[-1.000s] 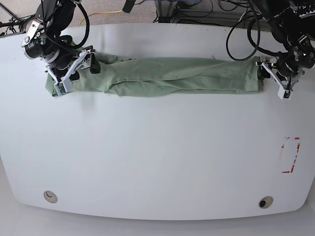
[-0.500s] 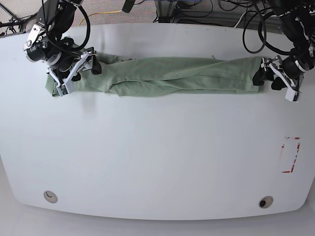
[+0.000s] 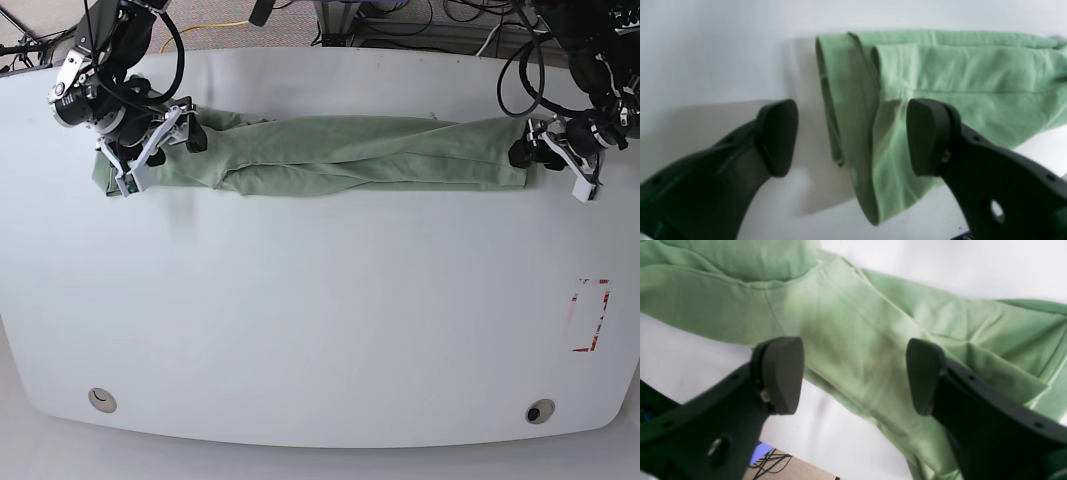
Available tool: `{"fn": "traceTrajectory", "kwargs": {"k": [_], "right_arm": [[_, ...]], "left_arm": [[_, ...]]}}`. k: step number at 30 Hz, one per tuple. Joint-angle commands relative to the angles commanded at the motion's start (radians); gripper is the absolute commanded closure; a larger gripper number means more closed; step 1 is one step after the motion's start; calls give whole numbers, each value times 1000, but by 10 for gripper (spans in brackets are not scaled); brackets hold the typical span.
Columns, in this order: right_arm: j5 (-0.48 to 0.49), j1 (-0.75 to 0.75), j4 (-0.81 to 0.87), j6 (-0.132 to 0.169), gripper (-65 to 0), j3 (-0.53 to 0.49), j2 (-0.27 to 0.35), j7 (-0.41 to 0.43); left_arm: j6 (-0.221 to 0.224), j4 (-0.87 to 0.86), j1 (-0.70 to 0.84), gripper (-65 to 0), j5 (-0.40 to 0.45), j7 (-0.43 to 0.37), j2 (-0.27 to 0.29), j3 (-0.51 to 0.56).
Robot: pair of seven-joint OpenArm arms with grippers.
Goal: Fold the T-shirt properly
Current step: 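Grasp both ends of the folded strip with both grippers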
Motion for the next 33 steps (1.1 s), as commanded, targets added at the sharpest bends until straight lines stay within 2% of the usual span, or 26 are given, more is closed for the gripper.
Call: {"fn": "traceTrajectory", "kwargs": {"k": [4, 6, 8, 9, 12, 14, 16, 17, 19, 22, 25, 27, 33], "right_arm": [[0, 0, 0, 0, -460, 2, 0, 0], [8, 0, 0, 0, -460, 3, 0, 0], [9, -2, 0, 0, -458, 14, 0, 0], [9, -2, 0, 0, -458, 43, -3, 0], [9, 2, -15, 0, -458, 137, -29, 0], [12, 6, -40, 0, -457, 170, -35, -2], [12, 25, -75, 0, -436, 178, -21, -3], [20, 31, -104, 0, -406, 178, -17, -3], [68, 35, -176, 0, -289, 180, 6, -3], [161, 28, -259, 0, -176, 180, 37, -3], [253, 28, -344, 0, -166, 180, 69, -3], [313, 29, -404, 0, -160, 176, 84, -3], [359, 31, -448, 0, -159, 170, 81, -3]], "left_arm": [[0, 0, 0, -469, 2, 0, 12, 71], [0, 0, 0, -442, 3, 0, 12, 107], [0, 0, 0, -365, 5, 0, 17, 118], [0, -3, 0, -285, 6, 0, 34, 118], [0, -25, -2, -101, 21, 0, 61, 115], [0, -29, -14, -42, 54, -2, 66, 114], [0, -35, -28, -42, 95, -2, 68, 106], [0, -35, -31, -39, 120, -2, 69, 94], [0, -28, -32, -38, 160, -2, 71, 58], [0, -28, -29, -36, 167, -2, 66, 34], [0, -28, -28, -36, 169, -2, 55, 8], [0, -28, -26, -36, 167, 0, 28, -2], [0, -28, -17, -36, 169, 2, -11, -25]]}}
